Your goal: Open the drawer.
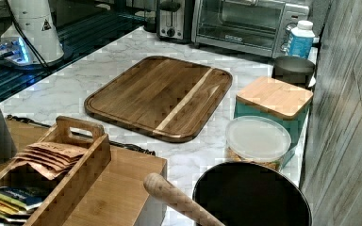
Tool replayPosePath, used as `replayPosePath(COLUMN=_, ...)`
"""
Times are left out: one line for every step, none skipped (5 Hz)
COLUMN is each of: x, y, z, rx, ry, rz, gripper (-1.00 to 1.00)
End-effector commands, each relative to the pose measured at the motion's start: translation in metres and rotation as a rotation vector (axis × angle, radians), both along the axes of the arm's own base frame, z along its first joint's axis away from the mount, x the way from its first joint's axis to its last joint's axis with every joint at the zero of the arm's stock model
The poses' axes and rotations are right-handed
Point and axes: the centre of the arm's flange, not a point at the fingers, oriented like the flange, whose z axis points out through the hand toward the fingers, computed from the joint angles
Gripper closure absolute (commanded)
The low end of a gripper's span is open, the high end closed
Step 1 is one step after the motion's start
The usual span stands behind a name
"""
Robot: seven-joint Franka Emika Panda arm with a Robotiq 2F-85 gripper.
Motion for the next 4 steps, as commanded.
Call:
replayPosePath(x=0.000, y=0.000, z=0.000, rx=0.000, ry=0.000, rz=0.000, gripper=-1.00)
replayPosePath(x=-0.015, y=0.003, z=-0.008, rx=-0.003, ry=-0.005, rz=0.109, gripper=-1.00)
replayPosePath(x=-0.045, y=-0.003, z=-0.021, rx=-0.018, ry=-0.001, rz=0.307, gripper=-1.00)
replayPosePath(x=-0.075, y=-0.024, z=-0.039, rx=-0.001, ry=0.024, rz=0.431, gripper=-1.00)
